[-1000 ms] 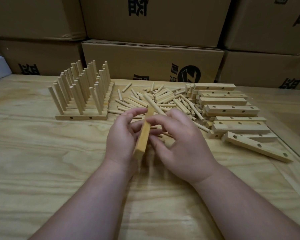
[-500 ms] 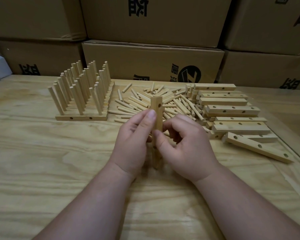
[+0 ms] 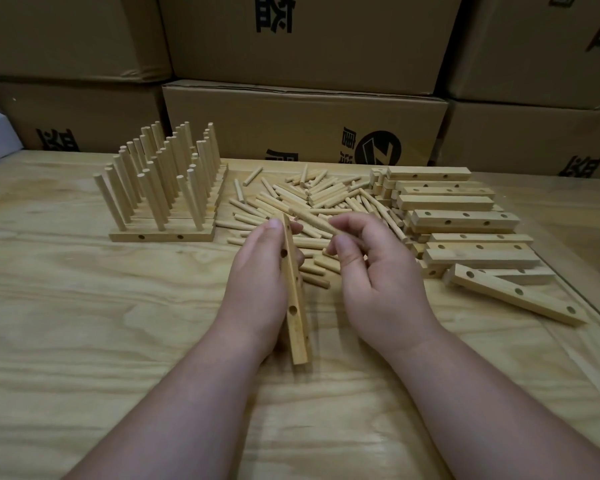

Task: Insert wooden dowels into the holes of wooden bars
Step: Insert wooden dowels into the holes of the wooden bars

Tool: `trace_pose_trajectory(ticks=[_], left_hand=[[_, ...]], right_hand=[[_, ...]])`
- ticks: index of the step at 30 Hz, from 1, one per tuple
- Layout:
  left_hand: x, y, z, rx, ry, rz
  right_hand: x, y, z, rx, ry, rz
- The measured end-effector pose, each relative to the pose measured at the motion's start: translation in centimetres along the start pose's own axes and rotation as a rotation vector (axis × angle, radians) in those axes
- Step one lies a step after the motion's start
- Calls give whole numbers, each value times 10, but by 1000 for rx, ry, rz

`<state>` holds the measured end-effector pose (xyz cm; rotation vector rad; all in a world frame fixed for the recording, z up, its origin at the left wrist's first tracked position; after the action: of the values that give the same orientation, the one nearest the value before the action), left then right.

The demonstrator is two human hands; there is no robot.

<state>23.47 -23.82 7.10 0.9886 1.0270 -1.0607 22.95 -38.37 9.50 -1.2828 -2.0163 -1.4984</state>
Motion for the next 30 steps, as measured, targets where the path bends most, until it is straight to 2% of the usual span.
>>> trace_pose_trajectory(ticks=[4,16,30], left_hand=[[0,1,0,-38,63,-4],[-6,-4,2,-17,39,-13],[-7,-3,-4,-26,73,-38]], right_hand=[[3,1,-2,-30,-43,-34],[5,2,-6,-72,-93,-45],[1,7,-7,98,-178,-13]])
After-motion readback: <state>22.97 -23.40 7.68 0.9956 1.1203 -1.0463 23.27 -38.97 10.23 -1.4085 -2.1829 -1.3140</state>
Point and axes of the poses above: each hand's wrist, its own y-axis towards the middle knuckle, its own z-axis out of the palm, x = y × z, the point moved 4 cm from there along y, towards the middle knuckle, and after that the axes turned 2 degrees about z, right-handed, at the moved point
